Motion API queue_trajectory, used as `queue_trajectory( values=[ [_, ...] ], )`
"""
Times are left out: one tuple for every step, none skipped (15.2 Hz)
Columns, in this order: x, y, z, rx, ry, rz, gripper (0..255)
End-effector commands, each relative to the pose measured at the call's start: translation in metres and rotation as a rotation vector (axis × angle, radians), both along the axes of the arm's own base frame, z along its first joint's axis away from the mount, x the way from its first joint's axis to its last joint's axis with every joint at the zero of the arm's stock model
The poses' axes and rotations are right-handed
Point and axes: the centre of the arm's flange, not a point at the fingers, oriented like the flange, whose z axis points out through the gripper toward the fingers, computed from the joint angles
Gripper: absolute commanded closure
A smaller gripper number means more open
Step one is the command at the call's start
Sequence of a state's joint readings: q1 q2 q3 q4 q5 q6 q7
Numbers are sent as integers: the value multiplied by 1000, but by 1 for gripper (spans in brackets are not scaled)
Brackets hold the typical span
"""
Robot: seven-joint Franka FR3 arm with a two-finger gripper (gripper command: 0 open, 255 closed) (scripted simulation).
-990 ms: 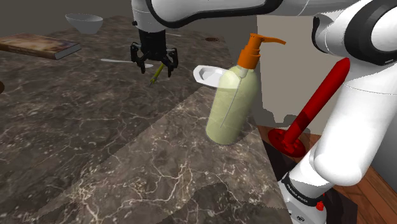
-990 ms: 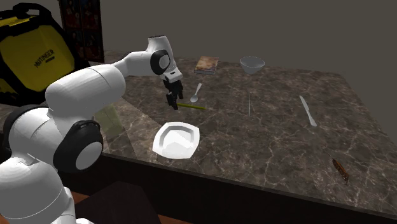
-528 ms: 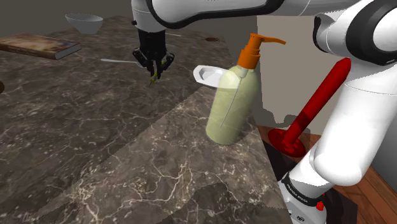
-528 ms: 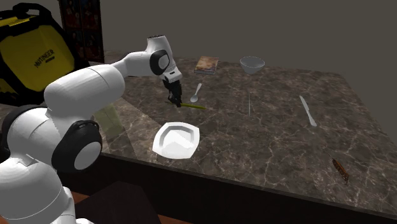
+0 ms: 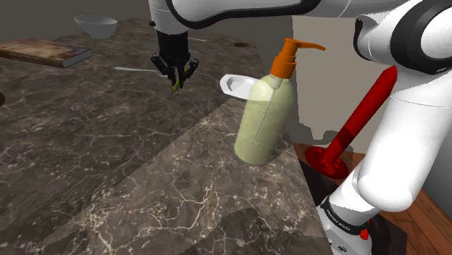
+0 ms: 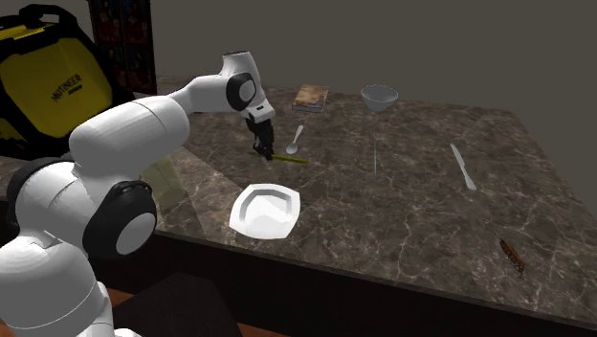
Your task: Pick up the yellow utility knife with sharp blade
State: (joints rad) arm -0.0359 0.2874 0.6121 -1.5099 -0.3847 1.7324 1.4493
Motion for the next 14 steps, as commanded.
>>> queue_trajectory(
  values=[
    [0, -1, 9, -1, 2, 0, 255],
    [0, -1, 14, -1, 2, 0, 255],
    [0, -1, 19, -1, 2, 0, 255],
    [0, -1, 25, -1, 2, 0, 255],
    [0, -1, 30, -1, 2, 0, 255],
    [0, -1, 35, -1, 2, 0, 255],
    [0, -1, 41, -1, 2, 0, 255],
    [0, -1, 46, -1, 2, 0, 255],
    [0, -1, 51, -1, 2, 0, 255],
    [0, -1, 56, -1, 2, 0, 255],
    [0, -1, 62, -1, 2, 0, 255],
    [0, -1, 67, -1, 2, 0, 255],
    [0, -1, 68, -1, 2, 0, 255],
    [0, -1, 68, -1, 2, 0, 255]
  ],
)
